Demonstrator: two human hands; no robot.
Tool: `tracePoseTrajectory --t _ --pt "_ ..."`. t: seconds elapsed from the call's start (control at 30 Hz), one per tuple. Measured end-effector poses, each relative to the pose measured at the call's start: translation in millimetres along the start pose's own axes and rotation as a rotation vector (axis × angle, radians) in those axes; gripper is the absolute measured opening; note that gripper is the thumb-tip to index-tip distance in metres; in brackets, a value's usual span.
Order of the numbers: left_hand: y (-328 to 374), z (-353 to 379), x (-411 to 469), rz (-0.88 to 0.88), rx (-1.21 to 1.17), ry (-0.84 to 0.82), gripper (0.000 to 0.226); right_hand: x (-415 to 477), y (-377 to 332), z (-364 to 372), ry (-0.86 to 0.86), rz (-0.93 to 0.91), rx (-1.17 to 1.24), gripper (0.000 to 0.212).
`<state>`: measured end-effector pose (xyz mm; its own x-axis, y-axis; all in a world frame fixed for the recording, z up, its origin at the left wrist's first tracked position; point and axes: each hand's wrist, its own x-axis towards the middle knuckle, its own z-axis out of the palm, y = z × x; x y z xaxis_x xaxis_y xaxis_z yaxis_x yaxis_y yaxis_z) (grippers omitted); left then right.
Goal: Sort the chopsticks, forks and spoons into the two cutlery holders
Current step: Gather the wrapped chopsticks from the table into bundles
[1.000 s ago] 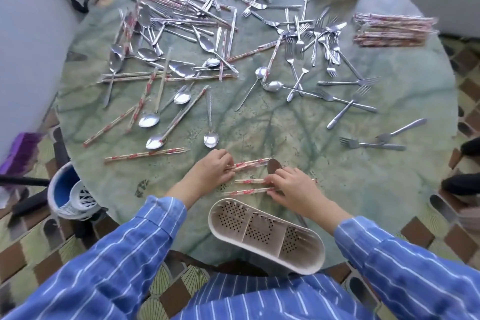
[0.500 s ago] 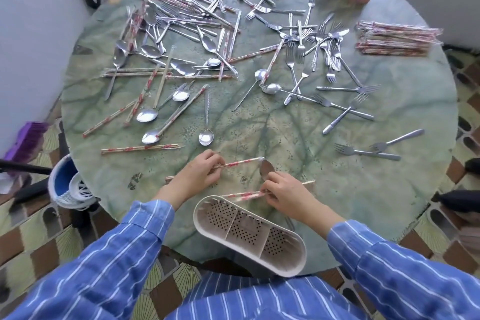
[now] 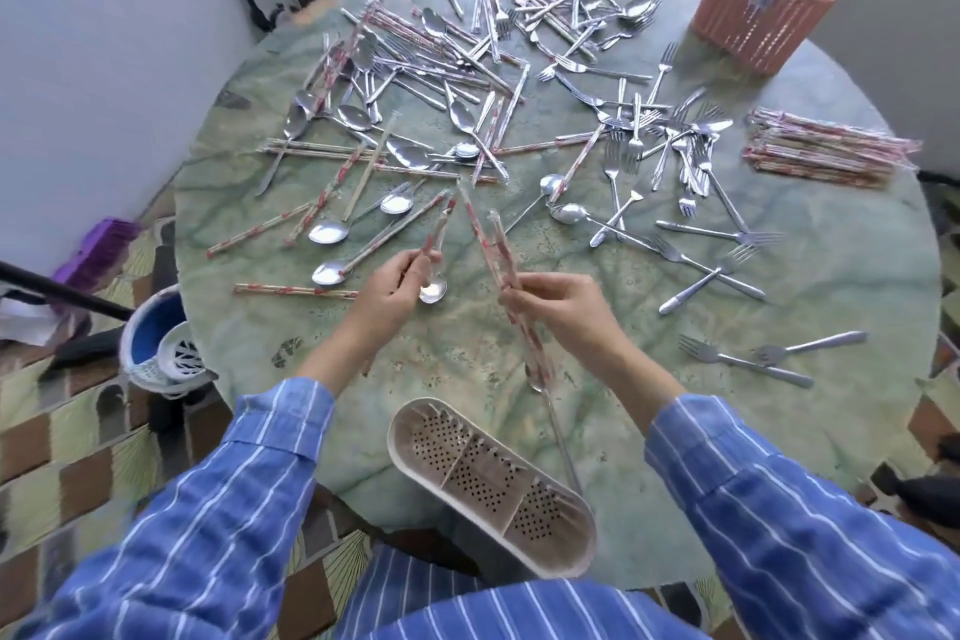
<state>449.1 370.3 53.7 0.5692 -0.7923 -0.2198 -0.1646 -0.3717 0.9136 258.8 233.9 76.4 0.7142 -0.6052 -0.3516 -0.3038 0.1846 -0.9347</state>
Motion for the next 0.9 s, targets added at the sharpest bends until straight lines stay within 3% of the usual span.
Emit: tracePoseTrajectory --t 0.17,0.37,0.53,0.63,0.7,0.8,0.9 --pt "23 -14 15 -0.072 -0.356 -0.016 0.019 27 -35 39 -0.006 0.057 0.198 0.069" --pt "20 -56 28 -0.161 -0.514 -0.135 0.04 53 -51 114 0.039 0.12 0.167 0.084" --pt "3 -111 33 -0.183 -0.533 -0.265 0.014 70 -48 179 0.106 0.083 0.036 0.087" --pt "-10 -143 32 -0.229 -0.531 -0.259 0.012 73 -47 211 0.117 0.068 0.035 0.08" --pt "-23 -167 36 -0.234 -0.549 -0.187 0.017 74 -41 227 0.15 0.038 -0.031 0.063" --pt "-42 -204 43 -0.206 -0.636 -0.111 0.028 78 -30 244 0.272 -0.009 -0.251 0.03" --pt "-55 -234 46 -0.248 -0.68 -0.128 0.027 83 -15 264 0.274 -0.043 -0.512 0.015"
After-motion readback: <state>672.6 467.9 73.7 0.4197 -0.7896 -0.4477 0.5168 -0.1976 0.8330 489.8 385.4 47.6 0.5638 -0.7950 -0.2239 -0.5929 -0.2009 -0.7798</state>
